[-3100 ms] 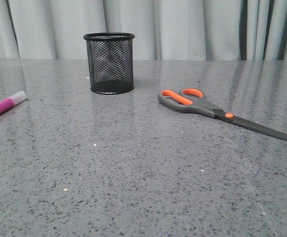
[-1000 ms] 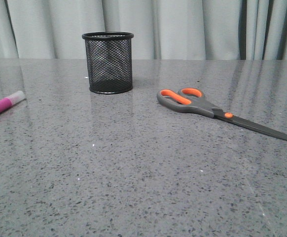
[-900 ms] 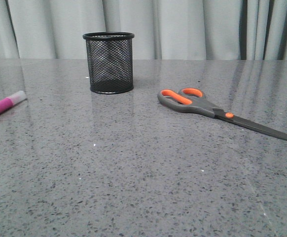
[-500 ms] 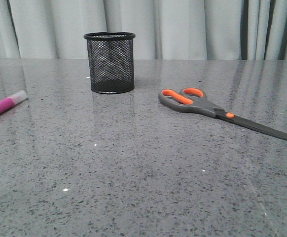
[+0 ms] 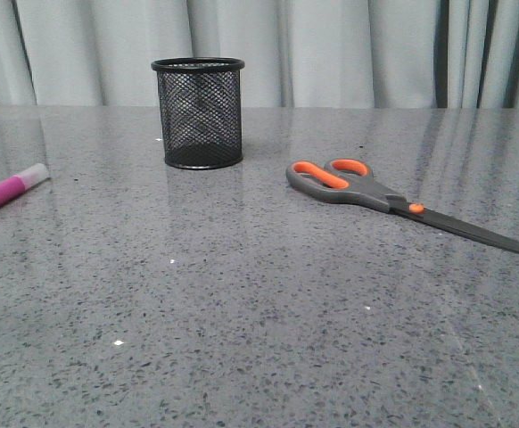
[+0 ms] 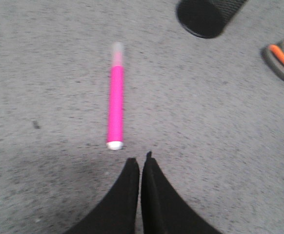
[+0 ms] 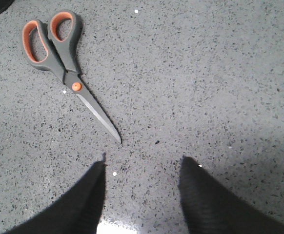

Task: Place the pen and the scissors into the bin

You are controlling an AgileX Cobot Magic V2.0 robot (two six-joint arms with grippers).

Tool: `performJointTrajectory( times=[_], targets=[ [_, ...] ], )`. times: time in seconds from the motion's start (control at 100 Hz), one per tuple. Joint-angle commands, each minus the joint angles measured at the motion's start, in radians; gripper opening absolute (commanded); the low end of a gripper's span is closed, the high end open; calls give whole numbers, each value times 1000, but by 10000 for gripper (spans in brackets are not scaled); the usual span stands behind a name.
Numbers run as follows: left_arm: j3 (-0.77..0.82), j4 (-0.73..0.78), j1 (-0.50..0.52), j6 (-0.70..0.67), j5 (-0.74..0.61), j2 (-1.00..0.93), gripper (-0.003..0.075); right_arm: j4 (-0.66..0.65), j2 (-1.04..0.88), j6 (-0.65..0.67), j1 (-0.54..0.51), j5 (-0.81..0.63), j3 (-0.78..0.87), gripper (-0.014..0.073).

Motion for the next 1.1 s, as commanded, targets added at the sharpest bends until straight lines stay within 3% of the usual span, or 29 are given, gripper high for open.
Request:
performJointTrajectory(
  times=[0.0,0.1,0.27,0.32,0.58,1.09],
  targets=[
    [-35,-129,-7,91,-25,32,4,4,4,-16,-1,-49,-33,379],
    [-35,-214,-7,175,-9,72,99,4,4,-16,-1,-49,-33,379],
    [-35,-238,-7,214,-7,145,365,4,4,-16,-1,-55,-33,379],
    [-39,-238,-7,214,-12,163,408,4,4,-16,-1,-57,-33,379],
    [-134,-220,-7,288,-12,290,398,4,4,-16,-1,-63,-33,379],
    [-314,-85,-37,284,89,599,398,4,4,-16,-1,-71,-33,379]
  ],
)
